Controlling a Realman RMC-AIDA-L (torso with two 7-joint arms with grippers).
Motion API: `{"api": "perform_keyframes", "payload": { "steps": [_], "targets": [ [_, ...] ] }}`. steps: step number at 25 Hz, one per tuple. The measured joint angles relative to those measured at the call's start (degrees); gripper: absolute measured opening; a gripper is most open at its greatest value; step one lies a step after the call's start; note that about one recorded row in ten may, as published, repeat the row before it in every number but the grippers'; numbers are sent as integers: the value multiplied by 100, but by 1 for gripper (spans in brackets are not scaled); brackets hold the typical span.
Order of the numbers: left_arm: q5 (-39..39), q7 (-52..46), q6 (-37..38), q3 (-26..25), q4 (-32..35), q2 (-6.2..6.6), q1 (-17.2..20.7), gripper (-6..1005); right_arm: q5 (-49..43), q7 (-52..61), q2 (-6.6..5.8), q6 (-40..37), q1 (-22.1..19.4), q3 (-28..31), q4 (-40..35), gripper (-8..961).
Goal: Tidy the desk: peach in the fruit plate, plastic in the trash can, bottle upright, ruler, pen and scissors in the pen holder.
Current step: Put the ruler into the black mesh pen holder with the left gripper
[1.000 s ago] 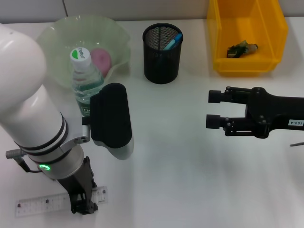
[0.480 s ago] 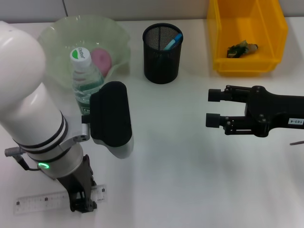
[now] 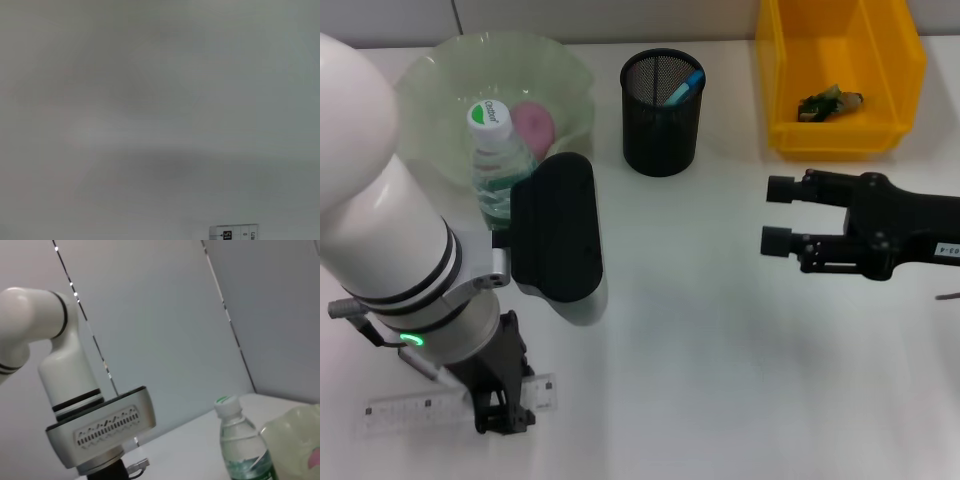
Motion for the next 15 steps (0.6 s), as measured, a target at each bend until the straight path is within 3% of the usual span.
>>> {"api": "perform_keyframes", "payload": {
  "steps": [15],
  "targets": [
    [-160,-11,36,-669,1360,-4,214,407,400,-179,-30,-35,-369,162,-226,786]
  ]
}}
